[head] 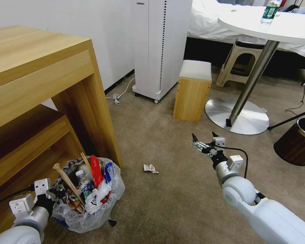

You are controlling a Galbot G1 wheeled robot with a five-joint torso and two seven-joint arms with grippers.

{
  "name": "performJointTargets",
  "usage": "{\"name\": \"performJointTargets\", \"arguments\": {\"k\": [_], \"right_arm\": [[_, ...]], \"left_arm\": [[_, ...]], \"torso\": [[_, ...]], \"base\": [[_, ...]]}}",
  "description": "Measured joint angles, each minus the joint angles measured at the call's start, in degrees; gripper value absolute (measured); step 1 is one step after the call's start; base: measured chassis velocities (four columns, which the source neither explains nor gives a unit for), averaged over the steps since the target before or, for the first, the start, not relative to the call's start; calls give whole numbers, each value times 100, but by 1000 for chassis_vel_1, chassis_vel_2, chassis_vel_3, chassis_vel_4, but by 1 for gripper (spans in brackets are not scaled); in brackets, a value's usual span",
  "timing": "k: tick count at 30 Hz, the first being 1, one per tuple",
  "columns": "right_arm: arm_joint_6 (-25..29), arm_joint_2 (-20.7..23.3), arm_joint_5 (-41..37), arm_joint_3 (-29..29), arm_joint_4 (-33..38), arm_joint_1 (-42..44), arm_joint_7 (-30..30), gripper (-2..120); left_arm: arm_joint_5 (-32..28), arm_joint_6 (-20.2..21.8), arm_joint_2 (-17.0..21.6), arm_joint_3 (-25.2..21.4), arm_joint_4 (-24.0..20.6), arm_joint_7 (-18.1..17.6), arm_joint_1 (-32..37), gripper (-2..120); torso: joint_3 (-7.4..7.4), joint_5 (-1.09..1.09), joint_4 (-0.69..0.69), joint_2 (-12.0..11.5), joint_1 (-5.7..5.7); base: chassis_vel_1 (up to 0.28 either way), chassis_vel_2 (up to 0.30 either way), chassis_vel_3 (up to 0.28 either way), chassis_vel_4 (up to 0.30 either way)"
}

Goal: Pick up the trash bin and place the garbage on the floor into it.

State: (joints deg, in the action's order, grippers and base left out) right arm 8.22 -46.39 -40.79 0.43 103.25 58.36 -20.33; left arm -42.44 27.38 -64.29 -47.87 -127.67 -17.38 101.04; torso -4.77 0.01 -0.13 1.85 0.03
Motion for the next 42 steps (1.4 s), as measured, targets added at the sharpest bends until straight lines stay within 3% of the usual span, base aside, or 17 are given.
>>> {"name": "performJointTargets", "arguments": {"k": [16, 27, 36, 42], "right_arm": [[-30, -30, 154, 20, -21, -18, -29, 100], [126, -53, 332, -124, -102, -59, 98, 100], [172, 59, 402, -502, -20, -77, 609, 100], [-171, 276, -317, -1330, -200, -469, 641, 100]], "left_arm": [[-33, -8, 26, -25, 47, -1, -57, 1], [-20, -32, -1, -12, 71, -4, -78, 1], [-8, -16, -3, -6, 83, -4, -55, 1], [27, -9, -11, 15, 118, 3, -66, 1]], "torso": [[0, -2, -1, 0, 0], [-2, -1, -2, 0, 0], [1, -1, -1, 0, 0], [0, -3, -1, 0, 0]], "base": [[-4, 3, 3, -4], [-118, 124, 123, -113], [-18, 16, 13, -14], [0, 0, 0, 0]]}}
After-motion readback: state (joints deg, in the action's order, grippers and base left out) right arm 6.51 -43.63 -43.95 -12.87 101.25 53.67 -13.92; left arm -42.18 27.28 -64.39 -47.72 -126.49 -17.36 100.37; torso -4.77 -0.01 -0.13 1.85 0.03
